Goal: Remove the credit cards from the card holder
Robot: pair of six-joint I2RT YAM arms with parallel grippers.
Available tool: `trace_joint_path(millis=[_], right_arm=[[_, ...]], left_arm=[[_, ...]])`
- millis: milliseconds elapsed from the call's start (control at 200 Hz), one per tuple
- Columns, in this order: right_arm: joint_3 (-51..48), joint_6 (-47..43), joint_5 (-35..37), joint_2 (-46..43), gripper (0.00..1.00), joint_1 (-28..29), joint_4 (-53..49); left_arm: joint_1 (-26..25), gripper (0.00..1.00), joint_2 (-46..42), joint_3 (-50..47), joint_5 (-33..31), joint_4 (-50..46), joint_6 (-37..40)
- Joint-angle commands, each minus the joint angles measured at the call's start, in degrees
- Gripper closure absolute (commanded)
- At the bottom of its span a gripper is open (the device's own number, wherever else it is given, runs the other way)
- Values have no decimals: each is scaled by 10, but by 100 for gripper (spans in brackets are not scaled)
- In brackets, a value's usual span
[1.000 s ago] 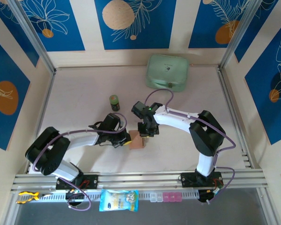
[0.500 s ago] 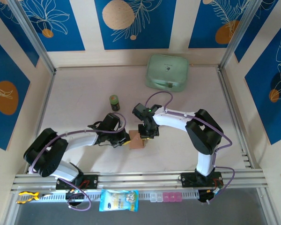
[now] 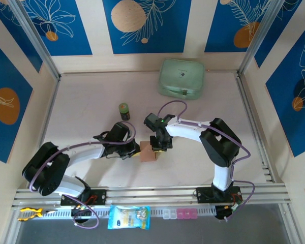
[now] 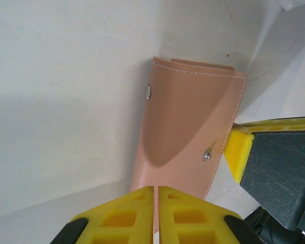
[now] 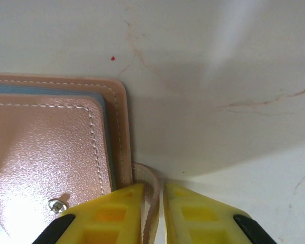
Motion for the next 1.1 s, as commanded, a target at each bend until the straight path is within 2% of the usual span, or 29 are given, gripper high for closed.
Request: trace_joint_path(millis=[0,285,535,790,1095], right_arm=[[-7,-1,-11,6,84,-2,-3],[-7,-3,-4,-10,91,-3,-13],[-13,-10,8,-41,92,-5,-37],[-5,-16,12,-68,93,-3,-65],[52,-18,18,-80,93,12,-112]], left_arm=[[-4,90,-13,12,-10,-17,9],[-3,90,-18,16,-17,-22,14],[-3,86,-46,29,-53,-80,43],[1,79,-72,21,-70,-85,48],[11,66,-117,13,-104,-109,57]])
